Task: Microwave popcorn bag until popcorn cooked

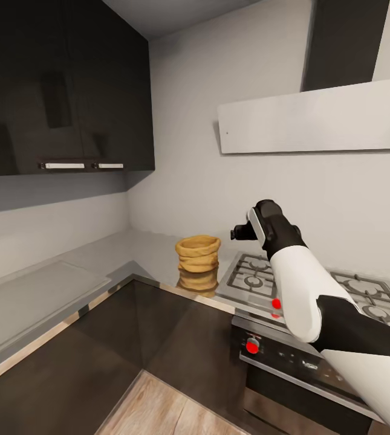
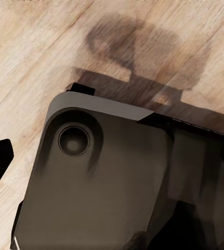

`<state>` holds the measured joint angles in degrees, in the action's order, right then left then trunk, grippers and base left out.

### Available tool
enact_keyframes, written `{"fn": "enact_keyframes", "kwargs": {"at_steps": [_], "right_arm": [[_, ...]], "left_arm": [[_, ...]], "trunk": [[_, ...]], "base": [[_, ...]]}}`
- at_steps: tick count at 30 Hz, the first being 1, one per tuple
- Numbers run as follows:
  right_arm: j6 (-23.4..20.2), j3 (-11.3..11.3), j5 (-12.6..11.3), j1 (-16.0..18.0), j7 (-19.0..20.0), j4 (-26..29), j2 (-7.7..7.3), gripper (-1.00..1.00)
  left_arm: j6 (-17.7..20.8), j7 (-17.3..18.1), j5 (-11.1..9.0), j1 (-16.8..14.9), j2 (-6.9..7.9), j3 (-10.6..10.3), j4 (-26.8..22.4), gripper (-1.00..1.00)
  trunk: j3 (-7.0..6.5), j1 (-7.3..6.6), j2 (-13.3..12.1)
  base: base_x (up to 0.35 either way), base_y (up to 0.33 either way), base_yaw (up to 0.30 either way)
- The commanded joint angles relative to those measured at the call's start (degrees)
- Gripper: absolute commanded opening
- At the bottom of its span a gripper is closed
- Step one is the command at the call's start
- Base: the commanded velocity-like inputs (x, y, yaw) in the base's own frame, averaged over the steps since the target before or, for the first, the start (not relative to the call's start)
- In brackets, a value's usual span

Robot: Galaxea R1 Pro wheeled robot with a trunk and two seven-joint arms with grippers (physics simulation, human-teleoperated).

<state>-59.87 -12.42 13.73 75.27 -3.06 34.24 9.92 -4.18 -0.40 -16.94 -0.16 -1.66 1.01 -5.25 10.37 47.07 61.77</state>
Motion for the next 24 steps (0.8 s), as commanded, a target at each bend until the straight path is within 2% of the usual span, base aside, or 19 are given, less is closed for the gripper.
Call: {"fn": "enact_keyframes", "kwargs": {"at_steps": [1, 24], "right_arm": [[-0.13, -0.31, -0.07, 0.05, -0.28, 0.04, 0.08, 1.00], [-0.13, -0.14, 0.11, 0.06, -0.45, 0.40, 0.08, 1.00]], "left_arm": [[-0.13, -0.04, -0.18, -0.02, 0.02, 0.06, -0.02, 1.00], [0.05, 0.40, -0.29, -0.02, 0.07, -0.13, 0.07, 1.00]], "trunk": [[0.08, 0.01, 0.05], [0.08, 0.01, 0.05]], "base": [[0.149, 0.000, 0.000], [0.317, 0.000, 0.000]]}}
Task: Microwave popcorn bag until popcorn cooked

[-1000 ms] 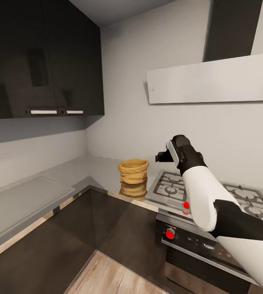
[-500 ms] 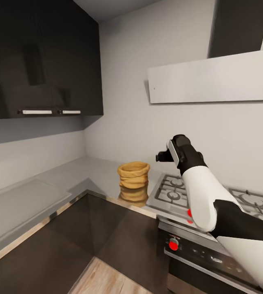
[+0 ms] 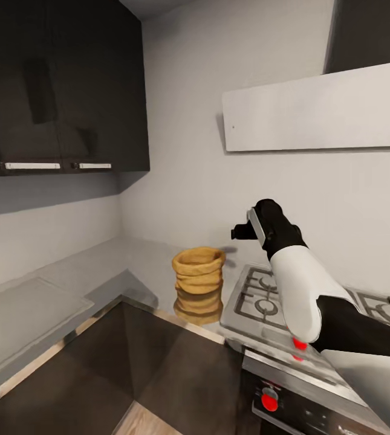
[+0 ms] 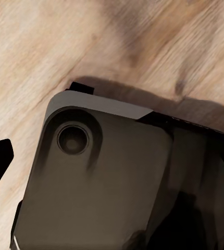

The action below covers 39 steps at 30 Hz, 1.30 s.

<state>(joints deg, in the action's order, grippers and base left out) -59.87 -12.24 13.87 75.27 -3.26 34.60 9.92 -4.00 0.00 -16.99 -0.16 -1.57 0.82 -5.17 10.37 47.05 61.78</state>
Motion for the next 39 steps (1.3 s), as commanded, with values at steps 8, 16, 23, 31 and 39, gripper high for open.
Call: {"fn": "enact_keyframes", "kwargs": {"at_steps": [8, 16, 23, 31, 39], "right_arm": [[-0.13, -0.16, -0.25, 0.05, 0.18, -3.64, 0.08, 1.00], [-0.13, 8.78, -0.55, 0.05, 4.95, -5.24, 0.08, 1.00], [-0.13, 9.58, -0.51, 0.05, 7.33, -5.33, 0.08, 1.00], [-0.13, 9.60, -0.52, 0.05, 7.39, -5.38, 0.08, 1.00], [-0.13, 9.60, -0.52, 0.05, 7.24, -5.51, 0.08, 1.00]], "left_arm": [[-0.13, 0.06, -0.12, -0.02, -0.01, 0.01, 0.05, 1.00], [-0.15, 0.09, 0.03, -0.02, -0.01, 0.06, 0.07, 1.00], [-0.17, 0.08, 0.03, -0.02, -0.01, 0.09, 0.07, 1.00], [-0.22, 0.09, 0.02, -0.02, -0.05, 0.11, -0.01, 1.00], [-0.32, 0.11, 0.01, -0.02, 0.07, 0.21, -0.47, 1.00]], "trunk": [[0.08, 0.04, 0.04], [0.08, 0.04, 0.04], [0.08, 0.04, 0.04], [0.08, 0.04, 0.04], [0.08, 0.04, 0.04]], "base": [[0.303, 0.000, 0.000], [0.029, 0.000, 0.000], [0.000, 0.000, 0.000], [0.003, 0.000, 0.000], [0.253, 0.000, 0.000]]}}
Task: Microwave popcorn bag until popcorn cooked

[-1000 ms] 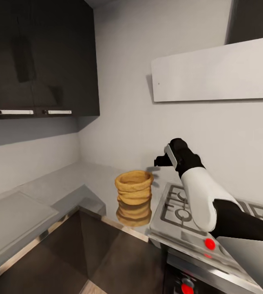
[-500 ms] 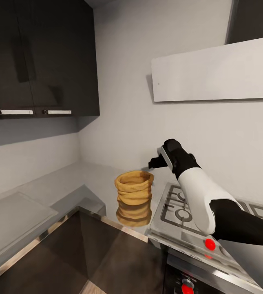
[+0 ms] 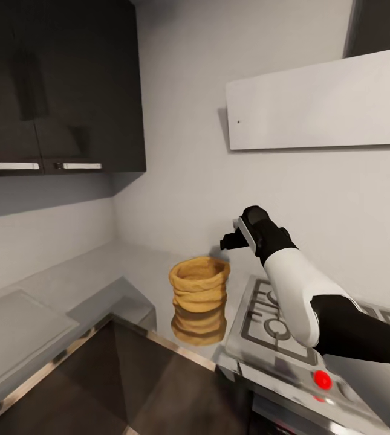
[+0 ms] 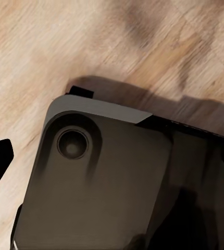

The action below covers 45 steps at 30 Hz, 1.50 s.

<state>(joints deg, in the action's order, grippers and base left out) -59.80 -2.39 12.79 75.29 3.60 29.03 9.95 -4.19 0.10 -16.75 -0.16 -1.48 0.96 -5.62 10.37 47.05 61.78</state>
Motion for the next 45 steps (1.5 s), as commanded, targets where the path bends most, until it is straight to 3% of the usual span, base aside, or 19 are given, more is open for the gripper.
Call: {"fn": "enact_keyframes", "kwargs": {"at_steps": [1, 10, 20, 23, 45], "right_arm": [[-0.20, -0.25, 0.57, 0.04, 0.37, 0.06, 0.05, 1.00], [-0.20, -0.25, 0.48, 0.04, 0.46, -5.39, 0.05, 1.00], [-0.20, -0.25, 0.48, 0.04, 0.53, -6.92, 0.05, 1.00], [-0.20, -0.25, 0.48, 0.04, 0.53, -10.08, 0.05, 1.00], [-0.20, -0.26, 0.48, 0.04, 0.98, -16.23, 0.05, 1.00]], "left_arm": [[-0.11, 0.00, -0.24, -0.02, -0.01, 0.08, 0.02, 1.00], [-0.03, -0.01, -0.23, -0.02, -0.01, 0.01, 0.17, 1.00], [-0.04, -0.01, -0.29, -0.02, -0.01, 0.00, 0.17, 1.00], [-0.03, -0.01, -0.30, -0.02, -0.01, 0.00, 0.17, 1.00], [-0.04, -0.01, -0.22, -0.02, -0.28, -0.07, 0.32, 1.00]], "trunk": [[0.08, 0.04, 0.04], [0.08, 0.04, 0.04], [0.08, 0.04, 0.04], [0.08, 0.04, 0.04], [0.08, 0.04, 0.04]], "base": [[0.302, 0.000, 0.000], [0.082, 0.000, 0.000], [0.239, 0.000, 0.000], [0.196, 0.000, 0.000], [0.016, 0.000, 0.000]]}}
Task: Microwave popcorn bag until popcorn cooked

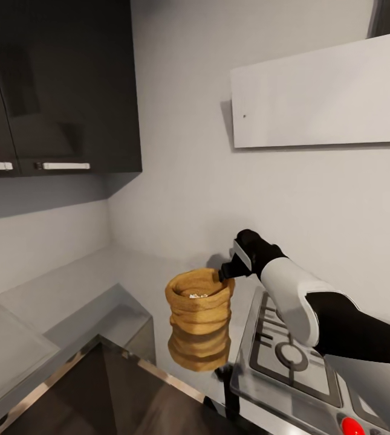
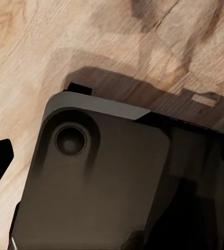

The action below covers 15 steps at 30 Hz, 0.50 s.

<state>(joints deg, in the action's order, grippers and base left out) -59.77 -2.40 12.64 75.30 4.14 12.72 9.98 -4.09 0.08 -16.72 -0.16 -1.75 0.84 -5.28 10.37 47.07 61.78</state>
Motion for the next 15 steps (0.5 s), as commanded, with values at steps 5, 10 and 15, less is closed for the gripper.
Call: {"fn": "enact_keyframes", "kwargs": {"at_steps": [5, 10, 15], "right_arm": [[-0.23, -0.24, 0.70, -0.31, 0.41, -2.25, 0.02, 1.00], [0.12, -0.32, 0.66, -0.54, 0.43, -3.16, 0.02, 1.00], [0.61, -0.32, 0.78, -0.67, 0.38, -4.09, 0.02, 1.00]], "left_arm": [[-0.13, 0.01, -0.25, -0.02, 0.00, 0.10, 0.00, 1.00], [-0.13, 0.01, -0.29, -0.02, 0.01, 0.13, -0.01, 1.00], [-0.13, 0.01, -0.25, -0.02, 0.06, 0.13, 0.00, 1.00]], "trunk": [[0.08, 0.02, 0.04], [0.08, 0.02, 0.04], [0.08, 0.02, 0.04]], "base": [[0.216, 0.000, 0.000], [0.023, 0.000, 0.000], [0.227, 0.000, 0.000]]}}
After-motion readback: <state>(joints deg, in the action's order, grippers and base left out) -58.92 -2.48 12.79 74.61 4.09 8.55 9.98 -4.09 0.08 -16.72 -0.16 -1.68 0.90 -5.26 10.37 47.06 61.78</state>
